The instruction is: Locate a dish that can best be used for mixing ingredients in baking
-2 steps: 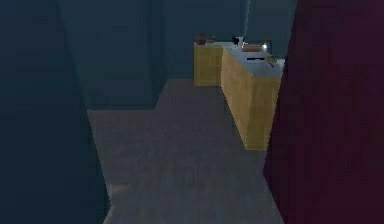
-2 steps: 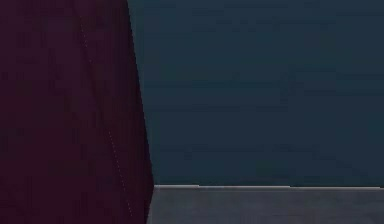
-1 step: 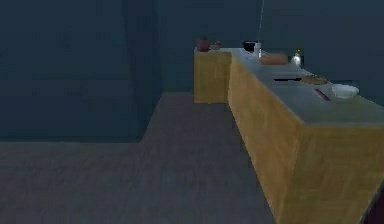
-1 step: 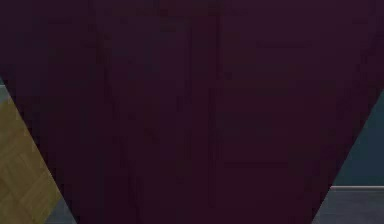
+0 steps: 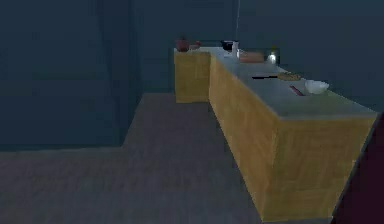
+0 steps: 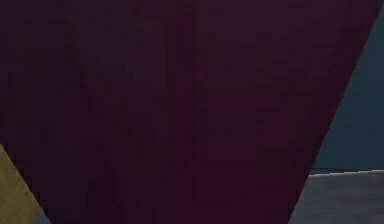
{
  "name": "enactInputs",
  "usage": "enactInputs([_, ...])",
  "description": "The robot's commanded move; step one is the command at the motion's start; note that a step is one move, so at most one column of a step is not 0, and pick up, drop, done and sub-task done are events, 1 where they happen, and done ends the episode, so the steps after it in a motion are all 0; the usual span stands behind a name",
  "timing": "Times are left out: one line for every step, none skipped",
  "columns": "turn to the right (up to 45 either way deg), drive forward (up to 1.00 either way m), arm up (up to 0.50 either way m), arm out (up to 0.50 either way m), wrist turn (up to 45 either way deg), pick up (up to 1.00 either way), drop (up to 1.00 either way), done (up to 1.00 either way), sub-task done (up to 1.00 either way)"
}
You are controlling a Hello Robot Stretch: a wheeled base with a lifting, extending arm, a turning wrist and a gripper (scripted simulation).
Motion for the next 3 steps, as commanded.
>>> enactInputs([0.0, 0.8, 0.0, 0.0, 0.0, 0.0, 0.0, 0.0, 0.0])
enactInputs([45.0, 0.0, 0.0, 0.0, 0.0, 0.0, 0.0, 0.0, 0.0])
enactInputs([0.0, 0.0, 0.0, 0.0, 0.0, 0.0, 0.0, 1.0, 0.0])
